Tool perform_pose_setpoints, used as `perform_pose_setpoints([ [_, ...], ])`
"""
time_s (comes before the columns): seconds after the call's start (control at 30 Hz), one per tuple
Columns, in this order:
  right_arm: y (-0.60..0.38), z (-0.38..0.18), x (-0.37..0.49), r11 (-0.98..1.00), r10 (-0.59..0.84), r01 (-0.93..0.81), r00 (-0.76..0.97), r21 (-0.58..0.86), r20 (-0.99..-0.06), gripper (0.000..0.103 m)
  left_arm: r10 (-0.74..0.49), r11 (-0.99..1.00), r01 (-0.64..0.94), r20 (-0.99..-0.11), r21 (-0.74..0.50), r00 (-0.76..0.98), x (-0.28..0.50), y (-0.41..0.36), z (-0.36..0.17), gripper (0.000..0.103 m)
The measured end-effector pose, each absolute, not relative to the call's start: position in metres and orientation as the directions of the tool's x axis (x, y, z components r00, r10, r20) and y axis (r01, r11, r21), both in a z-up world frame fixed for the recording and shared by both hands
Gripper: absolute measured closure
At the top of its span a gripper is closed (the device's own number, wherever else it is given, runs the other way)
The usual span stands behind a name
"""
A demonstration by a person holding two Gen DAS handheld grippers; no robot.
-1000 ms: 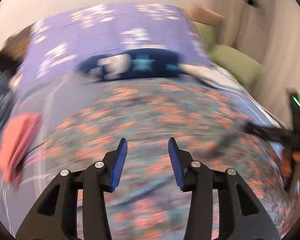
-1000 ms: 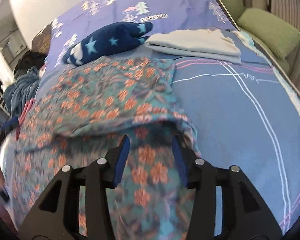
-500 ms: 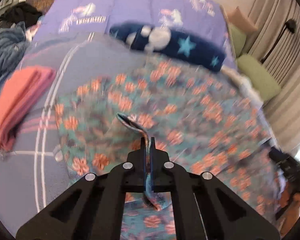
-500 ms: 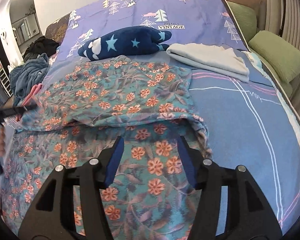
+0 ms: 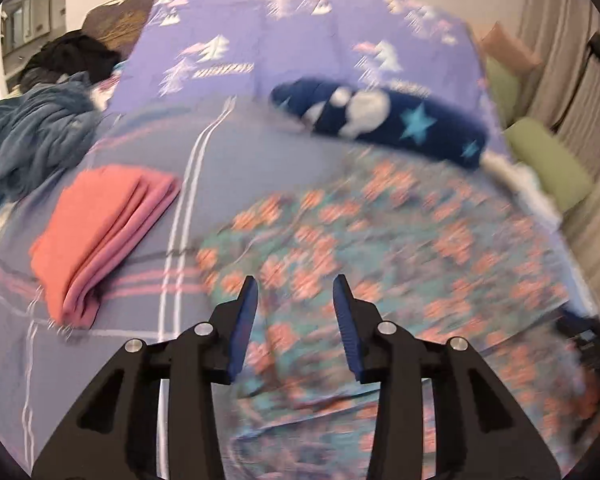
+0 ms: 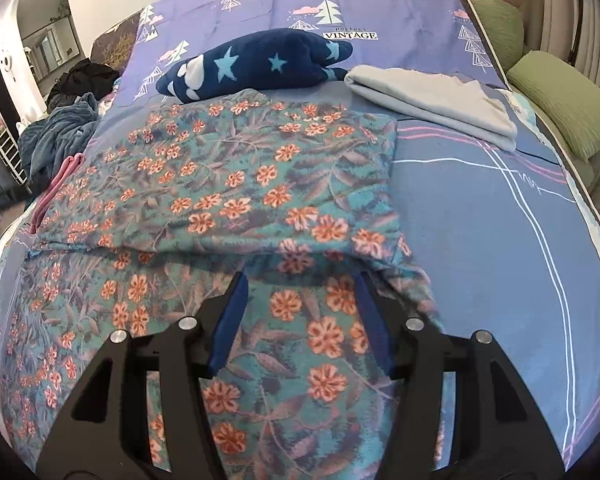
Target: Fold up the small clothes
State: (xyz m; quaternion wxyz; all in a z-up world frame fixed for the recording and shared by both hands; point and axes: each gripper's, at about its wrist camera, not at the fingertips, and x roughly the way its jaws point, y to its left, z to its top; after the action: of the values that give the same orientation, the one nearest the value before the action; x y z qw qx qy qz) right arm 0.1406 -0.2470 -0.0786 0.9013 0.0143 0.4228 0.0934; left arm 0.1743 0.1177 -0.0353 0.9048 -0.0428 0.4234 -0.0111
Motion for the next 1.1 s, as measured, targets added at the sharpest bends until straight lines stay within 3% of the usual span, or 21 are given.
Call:
perform_pose_setpoints([
  [0.1,-0.252,-0.071,0.131,0.981,0.186,-0.166,0.634,0.103,-0.750,0.046,-0.069,0.994,-0.026,-0.769,-0.111,0.636,0.167,0.127,-0.041,0.063],
  [0.23,-0.263,-0.046,0.119,0.973,0.232,-0.153,0.702,0.175,-0.674,0.069,-0.138,0.986,0.026,-0.720,-0.165,0.680,0.155,0.122,-0.027,0.061],
  [0.3,-0.266,-0.037,0.124,0.960,0.273,-0.160,0.721,0.231,-0.637,0.070,-0.181,0.980,0.060,-0.722,-0.190,0.668,0.155,0.114,-0.031,0.054],
  [0.37,-0.265,-0.040,0.137,0.954,0.293,-0.171,0.706,0.247,-0.645,0.072,-0.152,0.987,0.057,-0.762,-0.151,0.629,0.161,0.102,-0.048,0.050],
  [0.43,-0.267,-0.065,0.159,0.985,0.168,-0.085,0.661,0.149,-0.731,0.074,-0.098,0.995,0.053,-0.791,-0.083,0.604,0.164,0.093,-0.070,0.048],
  [0.47,-0.274,-0.085,0.170,0.995,0.093,-0.023,0.605,0.099,-0.791,0.074,-0.085,0.996,0.061,-0.775,-0.060,0.626,0.159,0.090,-0.071,0.047],
  [0.57,-0.294,-0.086,0.164,0.976,0.183,-0.020,0.623,0.219,-0.760,0.074,-0.077,0.997,0.069,-0.777,-0.044,0.625,0.150,0.089,-0.063,0.046],
  [0.63,-0.301,-0.074,0.158,0.966,0.211,-0.020,0.643,0.259,-0.736,0.064,-0.084,0.996,0.067,-0.770,-0.054,0.632,0.144,0.093,-0.057,0.046],
  [0.77,-0.308,-0.051,0.172,0.955,0.256,-0.064,0.676,0.290,-0.691,0.056,-0.092,0.996,0.055,-0.725,-0.075,0.683,0.154,0.106,-0.030,0.044],
  [0.97,-0.266,-0.024,0.270,0.913,0.408,-0.252,0.609,0.322,-0.681,0.054,-0.188,0.980,0.081,-0.718,-0.181,0.670,0.238,0.099,-0.007,0.041],
  [1.1,-0.219,-0.030,0.340,0.920,0.382,-0.302,0.559,0.248,-0.736,0.054,-0.217,0.976,0.112,-0.762,-0.188,0.610,0.307,0.076,-0.020,0.041],
])
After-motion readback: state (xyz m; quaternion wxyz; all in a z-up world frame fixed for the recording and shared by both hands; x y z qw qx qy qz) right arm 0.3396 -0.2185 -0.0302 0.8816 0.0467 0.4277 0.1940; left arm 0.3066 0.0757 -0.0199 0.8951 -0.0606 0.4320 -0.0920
